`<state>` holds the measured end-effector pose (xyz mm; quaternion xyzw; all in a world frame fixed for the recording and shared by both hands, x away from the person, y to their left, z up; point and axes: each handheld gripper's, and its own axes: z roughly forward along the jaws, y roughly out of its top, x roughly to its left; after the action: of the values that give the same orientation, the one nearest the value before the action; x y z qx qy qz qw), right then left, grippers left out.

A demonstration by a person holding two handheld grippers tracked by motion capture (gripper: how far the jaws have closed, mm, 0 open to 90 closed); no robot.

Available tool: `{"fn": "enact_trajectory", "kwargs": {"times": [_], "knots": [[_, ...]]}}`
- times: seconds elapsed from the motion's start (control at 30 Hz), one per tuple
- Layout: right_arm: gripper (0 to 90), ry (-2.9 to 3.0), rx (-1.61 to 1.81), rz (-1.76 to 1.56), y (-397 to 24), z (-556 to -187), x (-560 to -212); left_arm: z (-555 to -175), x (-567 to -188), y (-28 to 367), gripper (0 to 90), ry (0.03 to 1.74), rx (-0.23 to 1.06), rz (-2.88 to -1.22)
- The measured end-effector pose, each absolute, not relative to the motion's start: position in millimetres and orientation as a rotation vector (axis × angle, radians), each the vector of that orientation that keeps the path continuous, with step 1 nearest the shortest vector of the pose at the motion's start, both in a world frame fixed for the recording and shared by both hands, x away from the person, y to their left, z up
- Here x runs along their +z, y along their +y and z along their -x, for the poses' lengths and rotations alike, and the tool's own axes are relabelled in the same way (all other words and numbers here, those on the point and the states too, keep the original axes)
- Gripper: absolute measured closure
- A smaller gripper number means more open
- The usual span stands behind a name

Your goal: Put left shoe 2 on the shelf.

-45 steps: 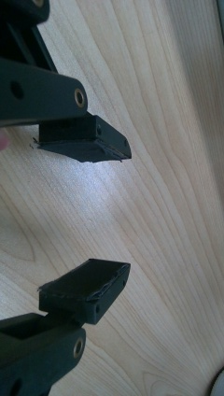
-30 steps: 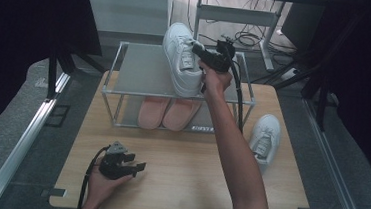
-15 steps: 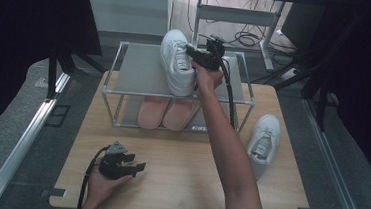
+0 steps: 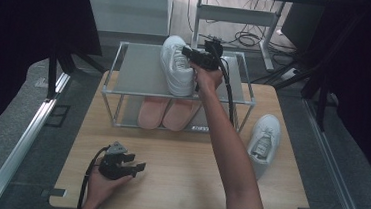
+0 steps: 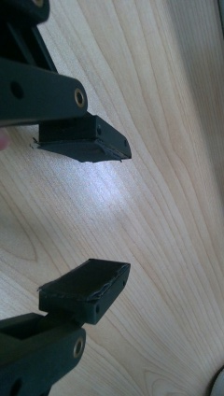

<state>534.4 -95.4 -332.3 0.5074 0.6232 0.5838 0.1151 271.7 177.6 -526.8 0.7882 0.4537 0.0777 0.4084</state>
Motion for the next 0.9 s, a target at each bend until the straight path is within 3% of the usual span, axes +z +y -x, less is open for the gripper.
{"fn": "enact_trajectory", "kwargs": {"times": [0.3,0.43,0.57,0.9], "knots": [[61.2,1.807,1.773,-1.400,-120.9,-502.2,-325.0,-271.9,-527.9,174.5,40.0,1.144,0.198,-1.997],[66.9,1.808,1.789,-1.386,-135.9,-487.4,-328.4,-270.8,-527.4,173.2,40.0,1.149,0.201,-1.994],[78.7,1.818,1.798,-1.378,-152.8,-471.4,-336.0,-270.8,-526.0,176.0,40.0,1.154,0.207,-1.995],[87.6,1.863,1.785,-1.347,-170.9,-450.1,-355.3,-270.0,-525.9,174.7,40.0,1.159,0.206,-1.990]]}}
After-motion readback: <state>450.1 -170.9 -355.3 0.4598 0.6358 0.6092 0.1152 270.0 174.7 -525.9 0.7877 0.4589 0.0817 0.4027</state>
